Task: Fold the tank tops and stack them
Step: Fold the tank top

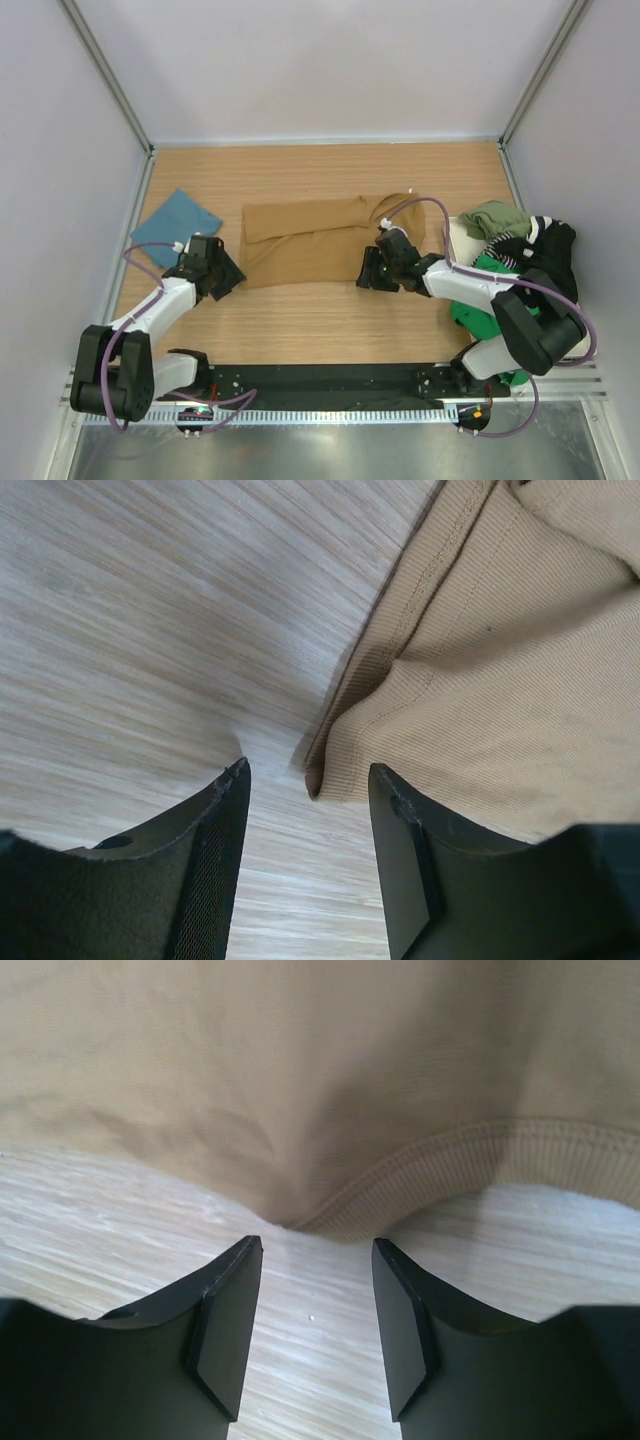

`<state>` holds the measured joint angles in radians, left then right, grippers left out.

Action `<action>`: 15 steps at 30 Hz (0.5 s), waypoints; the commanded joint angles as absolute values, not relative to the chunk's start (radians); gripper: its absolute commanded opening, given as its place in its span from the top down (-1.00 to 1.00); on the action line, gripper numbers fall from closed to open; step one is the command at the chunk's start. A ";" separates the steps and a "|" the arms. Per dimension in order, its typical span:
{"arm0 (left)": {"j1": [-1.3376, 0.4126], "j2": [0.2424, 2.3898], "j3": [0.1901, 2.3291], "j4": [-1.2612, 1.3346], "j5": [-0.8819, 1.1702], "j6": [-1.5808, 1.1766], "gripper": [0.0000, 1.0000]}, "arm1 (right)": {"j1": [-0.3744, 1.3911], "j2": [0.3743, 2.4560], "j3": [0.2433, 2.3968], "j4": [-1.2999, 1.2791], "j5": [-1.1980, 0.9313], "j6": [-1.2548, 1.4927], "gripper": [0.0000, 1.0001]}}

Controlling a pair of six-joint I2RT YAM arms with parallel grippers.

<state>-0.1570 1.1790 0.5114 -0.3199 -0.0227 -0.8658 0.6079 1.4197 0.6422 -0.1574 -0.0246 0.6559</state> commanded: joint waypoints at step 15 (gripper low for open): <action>-0.160 1.264 0.486 -0.195 0.058 -0.920 0.10 | 0.621 1.456 0.704 -0.114 0.087 0.644 0.38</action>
